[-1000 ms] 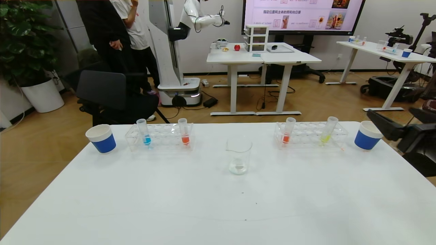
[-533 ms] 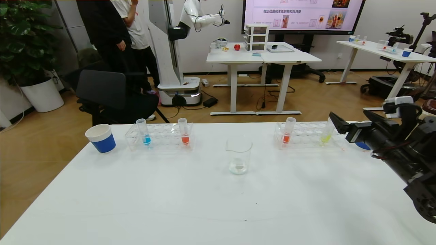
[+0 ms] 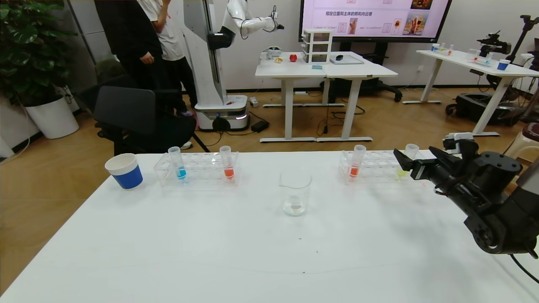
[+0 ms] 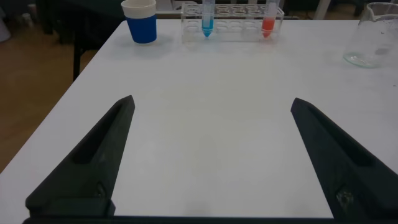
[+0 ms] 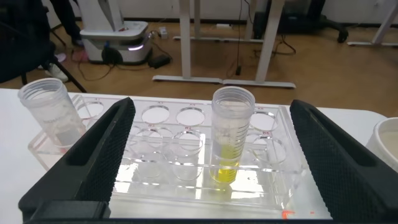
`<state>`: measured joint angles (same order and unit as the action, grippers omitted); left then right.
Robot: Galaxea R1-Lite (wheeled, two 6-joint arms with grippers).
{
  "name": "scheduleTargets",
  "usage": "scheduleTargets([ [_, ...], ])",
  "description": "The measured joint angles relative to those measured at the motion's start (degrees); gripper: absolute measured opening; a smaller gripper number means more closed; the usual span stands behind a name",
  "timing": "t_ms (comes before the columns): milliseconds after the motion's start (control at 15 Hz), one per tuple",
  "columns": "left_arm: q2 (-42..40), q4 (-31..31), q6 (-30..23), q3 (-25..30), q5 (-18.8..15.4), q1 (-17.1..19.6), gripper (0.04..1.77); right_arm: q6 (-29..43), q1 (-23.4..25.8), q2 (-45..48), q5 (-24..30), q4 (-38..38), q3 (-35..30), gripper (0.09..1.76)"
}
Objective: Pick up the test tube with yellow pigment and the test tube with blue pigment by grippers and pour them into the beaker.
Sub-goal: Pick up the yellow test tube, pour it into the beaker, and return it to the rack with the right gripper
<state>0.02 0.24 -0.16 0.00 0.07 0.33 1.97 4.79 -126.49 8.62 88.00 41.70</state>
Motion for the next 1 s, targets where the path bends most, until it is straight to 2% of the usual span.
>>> scheduleTargets([
  [400,0.0,0.0,0.0,0.0,0.0,0.0,1.75,0.0,0.7,-4.7,0.1,-3.7,8.1,1.74],
  [800,0.0,0.0,0.0,0.0,0.0,0.0,1.75,0.0,0.9,-6.8,0.4,-3.8,10.3,1.74],
  [867,0.0,0.0,0.0,0.0,0.0,0.0,1.75,0.0,1.0,-6.9,0.4,-3.7,10.4,1.7],
  [933,0.0,0.0,0.0,0.0,0.0,0.0,1.75,0.0,1.0,-6.9,0.4,-3.6,10.4,1.54],
  [1000,0.0,0.0,0.0,0.0,0.0,0.0,1.75,-0.1,1.0,-7.0,0.5,-3.6,10.4,1.24],
])
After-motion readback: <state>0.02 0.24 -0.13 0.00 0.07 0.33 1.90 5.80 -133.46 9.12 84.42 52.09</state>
